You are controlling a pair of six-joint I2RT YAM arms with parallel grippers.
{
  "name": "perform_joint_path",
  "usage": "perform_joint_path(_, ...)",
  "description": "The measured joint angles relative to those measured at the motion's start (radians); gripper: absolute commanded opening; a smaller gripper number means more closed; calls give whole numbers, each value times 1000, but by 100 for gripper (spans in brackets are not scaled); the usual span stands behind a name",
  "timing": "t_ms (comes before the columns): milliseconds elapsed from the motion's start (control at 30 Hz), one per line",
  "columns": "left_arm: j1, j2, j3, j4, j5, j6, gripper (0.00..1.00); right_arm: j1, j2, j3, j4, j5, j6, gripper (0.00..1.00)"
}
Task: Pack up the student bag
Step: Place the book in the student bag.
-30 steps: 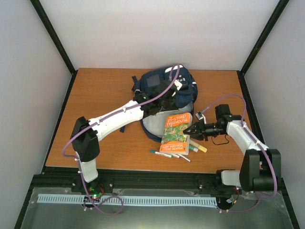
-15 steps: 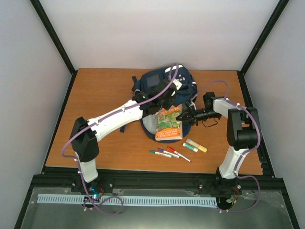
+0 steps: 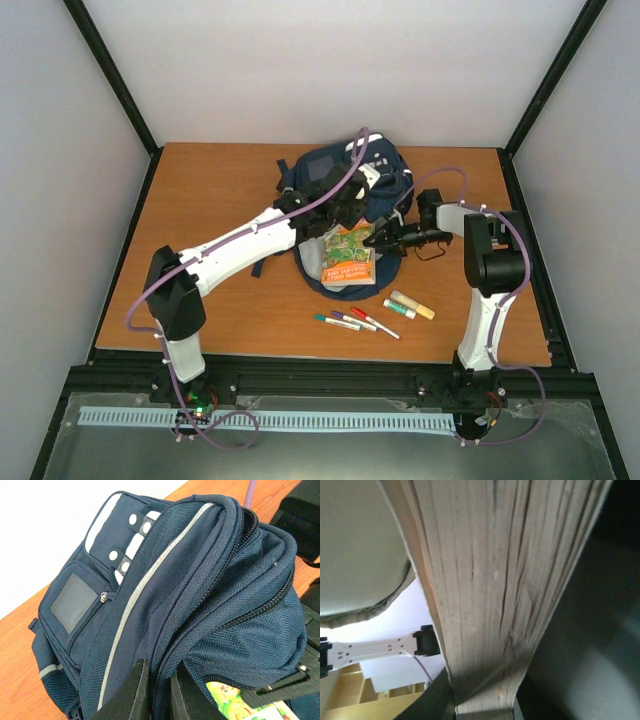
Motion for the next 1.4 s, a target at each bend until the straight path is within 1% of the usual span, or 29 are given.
perform_joint_path(67,1,-2,0,0,5,-3,1,0,0,11,41,25,45,10)
perform_joint_path(100,1,-3,0,1,8,-4,1,0,0,16,72,42,71,15)
perform_joint_path(133,1,-4,0,1,10,-5,1,0,0,18,102,61,99,22)
perform_joint_path(167,1,-4,-1,1,11,-6,1,0,0,21,122,75,120,28)
perform_joint_path(300,1,-12,-8,4,14,-13,1,4,-1,49,154,152,177,41)
perform_joint_path(367,1,-23,-23,9,14,-18,1,5,-11,52,151,196,178,52)
perform_joint_path(400,1,-30,-33,9,14,-21,1,5,-22,52,140,218,175,56)
perform_joint_path(567,2,-83,-88,18,13,-34,1,4,-150,31,72,337,99,62)
perform_joint_path(700,10,-109,-126,34,16,-46,1,3,-277,5,17,417,7,62)
perform_joint_path(767,13,-111,-140,45,21,-51,1,4,-338,-42,13,444,-33,61)
perform_joint_path(900,19,-110,-171,63,43,-74,1,5,-489,-169,-1,488,-91,57)
perform_joint_path(1033,53,-110,-175,71,104,-119,1,40,-642,-238,-5,571,-182,49)
perform_joint_path(1133,80,-111,-175,81,141,-146,1,123,-749,-290,14,670,-274,44)
perform_joint_path(1200,87,-112,-177,85,156,-156,1,214,-803,-330,35,752,-340,41)
perform_joint_path(1400,88,-122,-187,89,181,-162,1,432,-847,-390,112,1017,-496,41)
